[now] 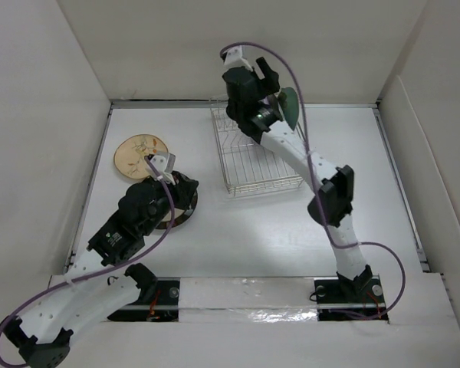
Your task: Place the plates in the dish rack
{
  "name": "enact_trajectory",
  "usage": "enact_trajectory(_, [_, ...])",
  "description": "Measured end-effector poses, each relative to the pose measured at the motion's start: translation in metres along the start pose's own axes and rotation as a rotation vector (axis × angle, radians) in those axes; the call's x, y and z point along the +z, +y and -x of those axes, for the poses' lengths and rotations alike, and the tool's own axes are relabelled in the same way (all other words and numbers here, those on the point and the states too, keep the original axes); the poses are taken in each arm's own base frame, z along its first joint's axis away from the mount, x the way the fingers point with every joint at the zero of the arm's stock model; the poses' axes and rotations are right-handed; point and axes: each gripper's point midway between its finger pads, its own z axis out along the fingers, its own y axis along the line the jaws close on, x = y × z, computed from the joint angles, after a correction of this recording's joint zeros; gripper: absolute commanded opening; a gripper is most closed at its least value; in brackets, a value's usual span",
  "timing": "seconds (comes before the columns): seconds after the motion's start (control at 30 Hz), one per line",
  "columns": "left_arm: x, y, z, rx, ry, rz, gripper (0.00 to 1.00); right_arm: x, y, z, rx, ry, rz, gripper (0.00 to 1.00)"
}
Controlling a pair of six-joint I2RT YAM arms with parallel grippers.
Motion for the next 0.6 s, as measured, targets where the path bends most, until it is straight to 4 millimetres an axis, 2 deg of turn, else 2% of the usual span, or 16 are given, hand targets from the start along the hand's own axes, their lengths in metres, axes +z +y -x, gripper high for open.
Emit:
enact_trajectory(0.03, [0.0, 0.003, 0.001, -0.002, -0.005, 0.011, 0.0, -0.01, -0.015, 0.009, 0.05, -0.019, 0.022, 0.51])
enact_trajectory(0.1, [0.001, 0.008, 0.004, -0.008, -0.015, 0.035, 0.0, -0.035, -0.041, 0.029, 0.18, -0.07, 0.079, 0.13])
enact_trajectory(0.13, [0.001, 0.011, 0.005, -0.012, -0.019, 0.047, 0.0, -0.052, -0.048, 0.036, 0.247, -0.097, 0.135, 0.0])
enact_trajectory(0.2, [0.002, 0.018, 0.007, -0.02, -0.027, 0.071, 0.0, -0.095, -0.051, 0.049, 0.386, -0.158, 0.266, 0.0])
enact_trajectory(0.27, [0.002, 0.023, 0.01, -0.028, -0.037, 0.09, 0.01, -0.145, -0.037, 0.047, 0.488, -0.193, 0.414, 0.0])
enact_trajectory(0.33, [0.001, 0.026, 0.012, -0.033, -0.048, 0.106, 0.1, -0.206, -0.005, 0.037, 0.581, -0.202, 0.576, 0.0])
enact_trajectory(0.43, [-0.003, 0.03, 0.018, -0.042, -0.073, 0.121, 0.2, -0.289, 0.067, -0.006, 0.64, -0.125, 0.826, 0.01])
enact_trajectory(0.47, [-0.005, 0.032, 0.021, -0.044, -0.086, 0.126, 0.22, -0.311, 0.091, -0.03, 0.646, -0.073, 0.891, 0.07])
enact_trajectory(0.5, [-0.007, 0.032, 0.023, -0.047, -0.098, 0.129, 0.23, -0.329, 0.111, -0.057, 0.645, -0.015, 0.936, 0.18])
enact_trajectory(0.53, [-0.009, 0.032, 0.026, -0.05, -0.112, 0.129, 0.26, -0.344, 0.129, -0.083, 0.653, 0.048, 0.964, 0.44])
enact_trajectory(0.6, [-0.013, 0.032, 0.032, -0.056, -0.136, 0.13, 0.26, -0.368, 0.156, -0.129, 0.679, 0.153, 0.987, 0.62])
